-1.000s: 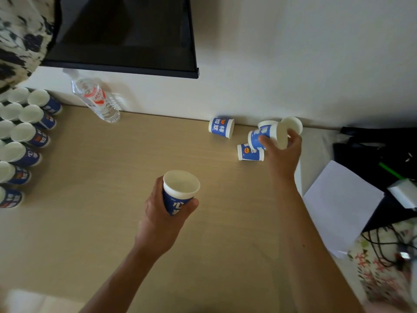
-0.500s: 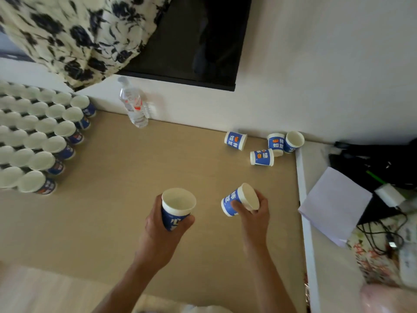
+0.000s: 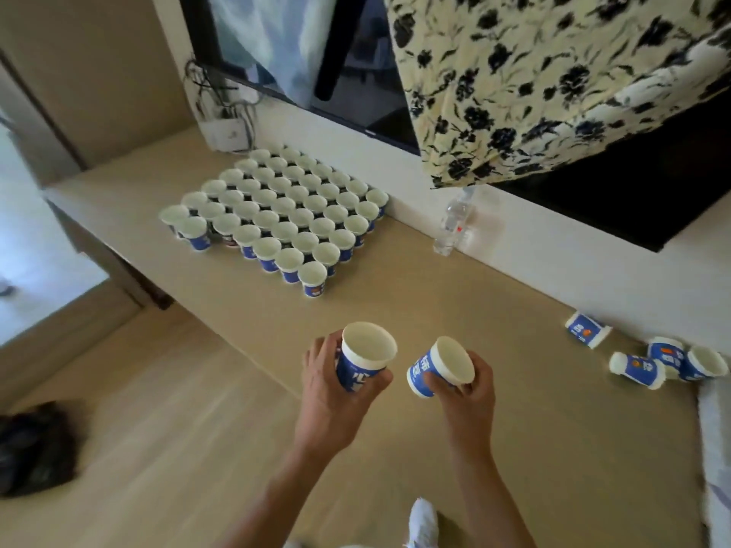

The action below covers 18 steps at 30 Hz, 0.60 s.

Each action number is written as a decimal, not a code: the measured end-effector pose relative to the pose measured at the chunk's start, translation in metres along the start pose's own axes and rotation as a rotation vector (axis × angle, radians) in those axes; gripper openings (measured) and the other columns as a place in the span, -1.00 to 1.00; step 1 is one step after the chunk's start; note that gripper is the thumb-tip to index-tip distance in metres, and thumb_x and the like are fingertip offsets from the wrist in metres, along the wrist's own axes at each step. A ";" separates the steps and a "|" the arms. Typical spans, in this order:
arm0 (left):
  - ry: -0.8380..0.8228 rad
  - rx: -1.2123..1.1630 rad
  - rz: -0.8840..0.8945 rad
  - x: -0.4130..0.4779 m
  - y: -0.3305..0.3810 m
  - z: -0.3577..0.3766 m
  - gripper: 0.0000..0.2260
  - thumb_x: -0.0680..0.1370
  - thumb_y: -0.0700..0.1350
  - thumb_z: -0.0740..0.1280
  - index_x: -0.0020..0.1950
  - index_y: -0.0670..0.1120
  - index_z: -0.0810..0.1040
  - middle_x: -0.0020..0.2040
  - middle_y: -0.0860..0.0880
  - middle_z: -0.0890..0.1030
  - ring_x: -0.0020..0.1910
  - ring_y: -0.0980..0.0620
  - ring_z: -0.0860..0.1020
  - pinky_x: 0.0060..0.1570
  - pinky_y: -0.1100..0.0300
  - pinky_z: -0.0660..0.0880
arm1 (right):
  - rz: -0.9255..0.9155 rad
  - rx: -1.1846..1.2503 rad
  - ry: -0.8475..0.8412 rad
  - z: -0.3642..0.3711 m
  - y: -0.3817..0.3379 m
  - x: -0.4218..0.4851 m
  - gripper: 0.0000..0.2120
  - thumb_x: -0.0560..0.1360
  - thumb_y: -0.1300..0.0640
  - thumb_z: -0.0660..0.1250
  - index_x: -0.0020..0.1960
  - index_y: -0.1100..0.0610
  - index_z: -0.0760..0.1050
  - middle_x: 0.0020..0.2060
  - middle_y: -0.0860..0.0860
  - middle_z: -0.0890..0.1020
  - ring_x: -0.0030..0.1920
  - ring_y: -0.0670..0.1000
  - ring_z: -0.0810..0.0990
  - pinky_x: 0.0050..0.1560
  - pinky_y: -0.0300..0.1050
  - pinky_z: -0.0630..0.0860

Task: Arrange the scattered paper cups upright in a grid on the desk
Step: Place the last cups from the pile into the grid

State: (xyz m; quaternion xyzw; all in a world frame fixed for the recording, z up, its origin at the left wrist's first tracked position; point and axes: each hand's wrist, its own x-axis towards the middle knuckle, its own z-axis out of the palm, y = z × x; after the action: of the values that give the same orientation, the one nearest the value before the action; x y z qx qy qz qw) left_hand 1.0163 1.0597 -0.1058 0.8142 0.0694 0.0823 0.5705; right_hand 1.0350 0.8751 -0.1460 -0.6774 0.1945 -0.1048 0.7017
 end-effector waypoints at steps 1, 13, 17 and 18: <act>0.019 0.011 0.012 0.002 -0.004 -0.017 -0.53 0.27 0.23 0.45 0.14 0.26 0.42 0.02 0.25 0.46 0.11 0.11 0.44 0.01 0.26 0.40 | -0.009 0.011 -0.022 0.016 -0.001 -0.007 -0.45 0.35 0.49 0.50 0.26 0.19 0.44 0.13 0.07 0.61 -0.06 -0.20 0.64 -0.08 -0.34 0.57; 0.208 -0.010 -0.070 0.041 -0.060 -0.140 -0.53 0.37 -0.05 0.59 0.19 0.15 0.49 0.08 0.17 0.58 0.11 0.17 0.53 -0.02 0.36 0.38 | 0.032 0.052 -0.253 0.173 0.011 -0.048 -0.33 0.20 0.24 0.56 0.26 0.03 0.45 0.16 0.00 0.63 0.10 -0.04 0.66 0.04 -0.15 0.58; 0.247 0.011 -0.083 0.080 -0.079 -0.164 -0.50 0.37 -0.09 0.60 0.22 0.13 0.46 0.10 0.17 0.59 0.12 0.20 0.53 -0.04 0.48 0.37 | 0.070 0.056 -0.298 0.226 0.024 -0.027 -0.38 0.19 0.22 0.58 0.21 0.03 0.49 0.14 0.03 0.65 0.12 0.03 0.66 0.05 -0.13 0.58; 0.249 0.024 -0.084 0.092 -0.083 -0.171 -0.50 0.38 -0.09 0.59 0.22 0.12 0.46 0.11 0.17 0.59 0.12 0.19 0.53 -0.04 0.47 0.37 | 0.074 0.065 -0.306 0.241 0.027 -0.020 -0.39 0.19 0.23 0.58 0.20 0.04 0.49 0.13 0.03 0.65 0.11 0.04 0.66 0.03 -0.14 0.59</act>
State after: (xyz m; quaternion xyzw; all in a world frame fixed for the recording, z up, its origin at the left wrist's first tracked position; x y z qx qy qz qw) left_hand 1.0677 1.2636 -0.1221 0.8008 0.1747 0.1579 0.5507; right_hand 1.1135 1.1038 -0.1683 -0.6547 0.1066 0.0194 0.7481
